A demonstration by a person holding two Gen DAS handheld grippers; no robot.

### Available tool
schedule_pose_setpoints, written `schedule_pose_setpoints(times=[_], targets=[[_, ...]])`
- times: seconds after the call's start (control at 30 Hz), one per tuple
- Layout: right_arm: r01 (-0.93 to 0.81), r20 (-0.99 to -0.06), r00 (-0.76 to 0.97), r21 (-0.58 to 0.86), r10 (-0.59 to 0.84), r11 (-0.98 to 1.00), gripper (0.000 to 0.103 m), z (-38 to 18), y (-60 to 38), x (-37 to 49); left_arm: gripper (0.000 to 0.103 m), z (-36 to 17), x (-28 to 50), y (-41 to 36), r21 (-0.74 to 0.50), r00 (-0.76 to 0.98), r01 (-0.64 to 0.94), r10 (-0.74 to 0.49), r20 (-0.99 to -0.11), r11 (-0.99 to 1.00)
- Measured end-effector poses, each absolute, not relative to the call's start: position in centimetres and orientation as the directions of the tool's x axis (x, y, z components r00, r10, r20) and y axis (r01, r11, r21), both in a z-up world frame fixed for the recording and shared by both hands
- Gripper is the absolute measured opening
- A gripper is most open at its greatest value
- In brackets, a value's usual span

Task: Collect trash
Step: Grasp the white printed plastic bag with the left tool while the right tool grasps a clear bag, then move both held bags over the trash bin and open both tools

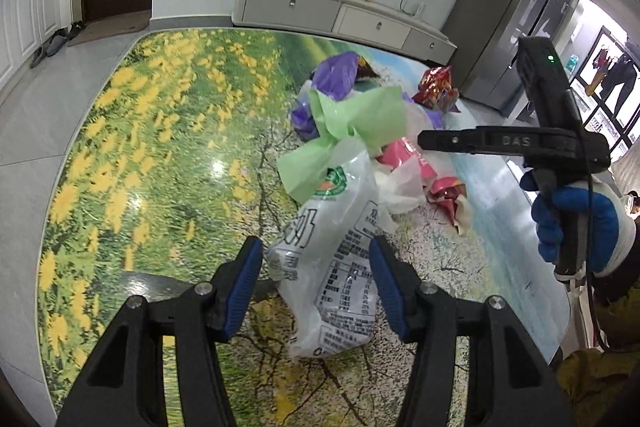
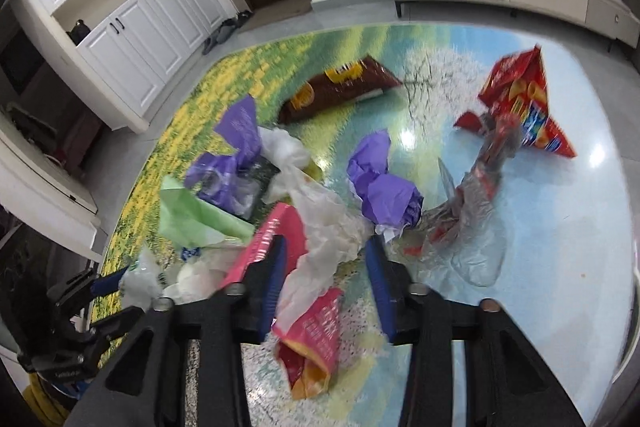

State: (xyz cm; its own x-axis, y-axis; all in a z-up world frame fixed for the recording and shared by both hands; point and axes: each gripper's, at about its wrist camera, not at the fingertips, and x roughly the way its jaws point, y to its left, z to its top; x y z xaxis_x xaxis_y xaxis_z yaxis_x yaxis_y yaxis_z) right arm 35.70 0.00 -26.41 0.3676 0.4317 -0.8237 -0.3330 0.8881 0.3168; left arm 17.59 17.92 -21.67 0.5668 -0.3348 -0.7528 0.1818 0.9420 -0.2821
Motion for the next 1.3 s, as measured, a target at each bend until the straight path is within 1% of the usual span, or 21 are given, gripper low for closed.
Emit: schedule_pose_setpoints(times=[0.03, 0.07, 0.1, 0.17, 0.27, 0.63, 0.87, 1.1, 1.3], targets=[[-0.332, -0.822, 0.360, 0.329, 0.441, 0.884, 0.008, -26.7, -0.1, 35.8, 0.036, -21.7, 17.7, 17.8, -0.286, 0.561, 0.183, -0.339, -0.755, 0.940], [-0.335, -0.815, 0.357, 0.344, 0.456, 0.877, 0.007, -26.7, -0.3, 35.7, 0.029, -21.8, 17.7, 17.7, -0.293, 0.557, 0.186, -0.346, -0.755, 0.938], [-0.343, -0.808, 0.359, 0.352, 0.468, 0.871, 0.007, -26.5, -0.5, 35.5, 0.028, -21.8, 17.5, 17.6, -0.300, 0.556, 0.188, -0.353, -0.752, 0.935], [-0.364, -0.793, 0.370, 0.355, 0.484, 0.861, 0.005, -25.9, -0.6, 34.9, 0.022, -21.7, 17.2, 17.4, -0.294, 0.565, 0.189, -0.349, -0.748, 0.937], [-0.393, -0.763, 0.388, 0.370, 0.517, 0.842, 0.005, -24.2, -1.0, 33.8, 0.019, -21.0, 16.5, 17.2, -0.286, 0.584, 0.180, -0.337, -0.738, 0.941], [-0.493, -0.639, 0.484, 0.366, 0.598, 0.790, 0.005, -16.5, -4.0, 28.3, 0.017, -14.9, 12.5, 17.3, -0.232, 0.694, 0.155, -0.273, -0.666, 0.960], [-0.496, -0.546, 0.577, 0.356, 0.607, 0.792, 0.005, -11.8, -9.3, 24.7, 0.017, -10.0, 11.1, 15.3, -0.181, 0.750, 0.172, -0.248, -0.613, 0.968], [-0.425, -0.490, 0.688, 0.327, 0.536, 0.844, 0.005, -9.2, -17.0, 21.7, 0.017, -6.0, 11.6, 10.0, -0.145, 0.765, 0.260, -0.295, -0.573, 0.955], [-0.279, -0.490, 0.763, 0.339, 0.422, 0.898, 0.005, -9.9, -25.9, 20.3, 0.017, -4.2, 14.1, 1.9, -0.118, 0.721, 0.385, -0.379, -0.580, 0.915]])
